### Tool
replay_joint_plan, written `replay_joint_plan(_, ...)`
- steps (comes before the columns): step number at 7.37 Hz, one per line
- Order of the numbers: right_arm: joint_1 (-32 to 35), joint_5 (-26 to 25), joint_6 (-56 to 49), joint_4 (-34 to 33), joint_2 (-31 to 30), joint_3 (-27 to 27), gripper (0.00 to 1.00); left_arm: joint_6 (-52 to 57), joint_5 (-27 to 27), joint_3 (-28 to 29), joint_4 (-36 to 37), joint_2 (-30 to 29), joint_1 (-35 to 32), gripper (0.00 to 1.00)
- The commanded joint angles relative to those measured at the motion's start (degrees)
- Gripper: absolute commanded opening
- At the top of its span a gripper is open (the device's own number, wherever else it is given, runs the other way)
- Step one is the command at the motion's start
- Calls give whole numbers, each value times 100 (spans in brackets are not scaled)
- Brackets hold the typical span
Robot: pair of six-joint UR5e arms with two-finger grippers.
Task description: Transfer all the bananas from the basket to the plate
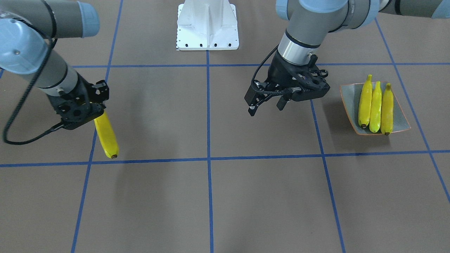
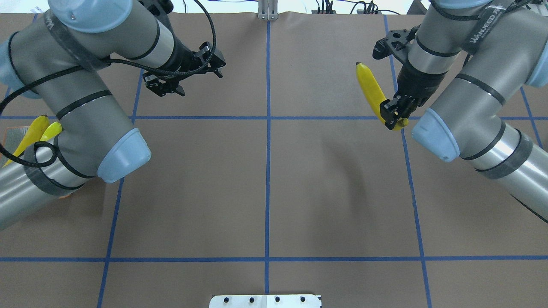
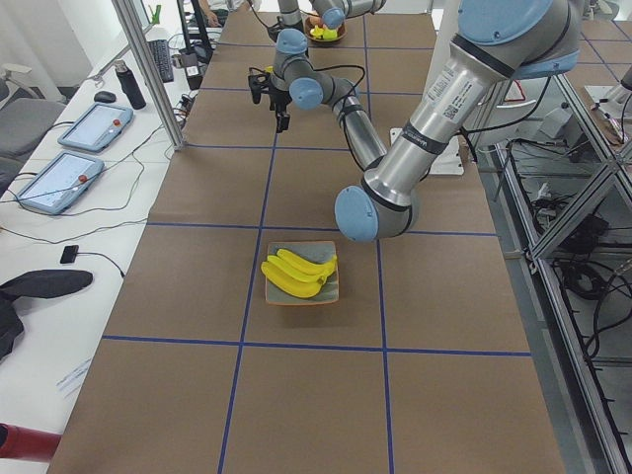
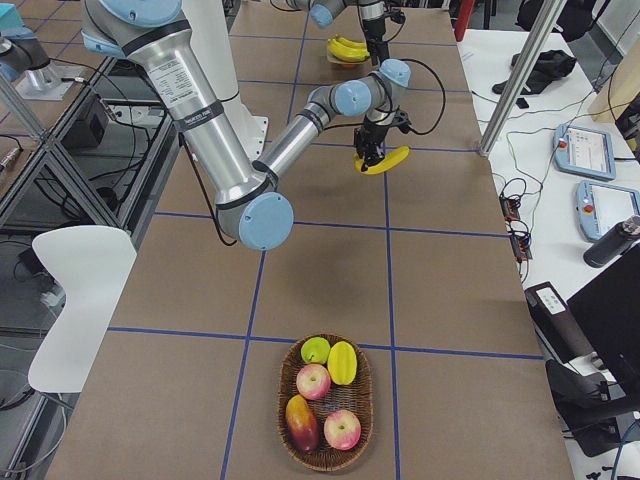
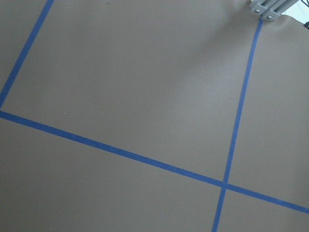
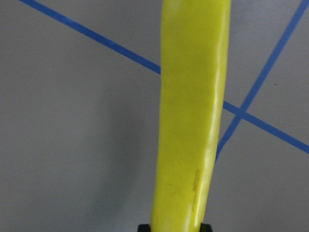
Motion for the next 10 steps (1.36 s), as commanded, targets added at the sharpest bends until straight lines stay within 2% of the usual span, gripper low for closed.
replay_joint_plan(1, -265, 219, 518, -10, 324, 10, 0, -547, 4, 467, -894, -232, 75, 100)
replay_joint_plan(3, -265, 703, 1001, 130, 543, 80, 0, -759, 12, 723, -2028, -223, 75, 100)
replay_joint_plan(5, -300, 1186, 1800, 1032, 518, 63, 0, -1197, 12, 1169, -3669, -206, 66, 100)
replay_joint_plan(6, -379, 1231, 2083, 1271, 527, 54, 0, -1321, 12, 1354, -4147, -214, 75, 100)
replay_joint_plan(10, -353, 2231, 2604, 1887, 492, 2, 0, -1331, 12, 1830, -5537, -179, 198, 100)
